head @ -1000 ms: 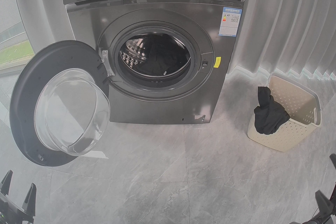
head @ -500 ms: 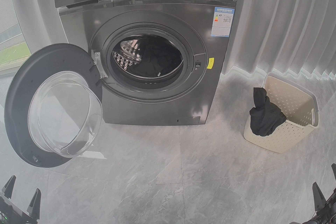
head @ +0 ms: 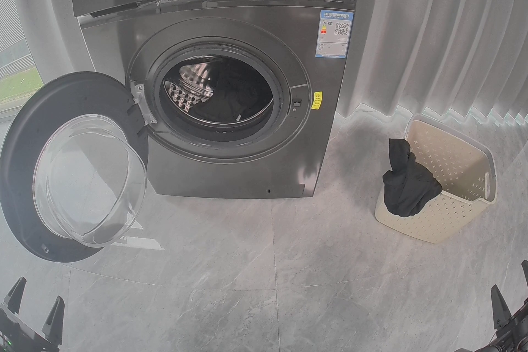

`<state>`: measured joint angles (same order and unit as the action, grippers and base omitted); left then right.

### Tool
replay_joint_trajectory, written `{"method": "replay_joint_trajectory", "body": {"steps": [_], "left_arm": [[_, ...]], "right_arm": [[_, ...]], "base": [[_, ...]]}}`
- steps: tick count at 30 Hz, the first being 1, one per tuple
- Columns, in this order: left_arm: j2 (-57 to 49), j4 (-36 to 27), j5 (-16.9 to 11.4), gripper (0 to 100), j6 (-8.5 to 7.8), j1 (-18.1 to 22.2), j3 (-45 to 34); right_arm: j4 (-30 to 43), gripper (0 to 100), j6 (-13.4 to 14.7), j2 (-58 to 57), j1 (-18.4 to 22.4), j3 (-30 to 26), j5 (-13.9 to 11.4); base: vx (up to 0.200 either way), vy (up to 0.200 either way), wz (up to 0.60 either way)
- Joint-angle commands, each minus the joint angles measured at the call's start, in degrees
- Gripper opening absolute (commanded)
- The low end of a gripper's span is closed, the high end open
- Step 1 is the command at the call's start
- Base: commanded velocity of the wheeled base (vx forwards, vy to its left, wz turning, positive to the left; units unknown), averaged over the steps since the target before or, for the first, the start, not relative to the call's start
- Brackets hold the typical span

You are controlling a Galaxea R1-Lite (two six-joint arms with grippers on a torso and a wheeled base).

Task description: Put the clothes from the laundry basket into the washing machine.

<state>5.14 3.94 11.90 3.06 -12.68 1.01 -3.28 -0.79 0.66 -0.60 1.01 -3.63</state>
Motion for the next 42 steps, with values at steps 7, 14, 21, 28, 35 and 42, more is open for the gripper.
{"method": "replay_joint_trajectory", "body": {"steps": [7,14,21,28,35,42], "left_arm": [[0.3,0.0,0.1,100,2.57,0.0,-1.0],[0.3,0.0,0.3,100,2.57,0.0,-1.0],[0.3,0.0,0.8,100,2.57,0.0,-1.0],[0.3,0.0,0.7,100,2.74,0.0,-1.0],[0.3,-0.1,0.5,100,3.0,0.0,-1.0],[0.3,-0.1,0.6,100,3.0,0.0,-1.0]], "right_arm": [[-0.4,100,0.4,0.0,0.1,-1.0,-5.2],[4.0,100,0.8,0.0,0.2,-1.0,5.8],[3.2,100,0.5,0.0,-0.1,-1.0,3.6],[3.2,100,0.6,0.0,0.0,-1.0,3.6],[3.2,100,0.6,0.0,0.0,-1.0,3.6],[3.2,100,0.6,0.0,0.0,-1.0,3.6]], "base": [[0.0,-0.029,0.0],[0.0,0.0,0.0],[0.0,-0.057,0.0],[0.0,-0.114,0.0],[0.0,0.0,0.0],[0.0,0.0,-0.51]]}}
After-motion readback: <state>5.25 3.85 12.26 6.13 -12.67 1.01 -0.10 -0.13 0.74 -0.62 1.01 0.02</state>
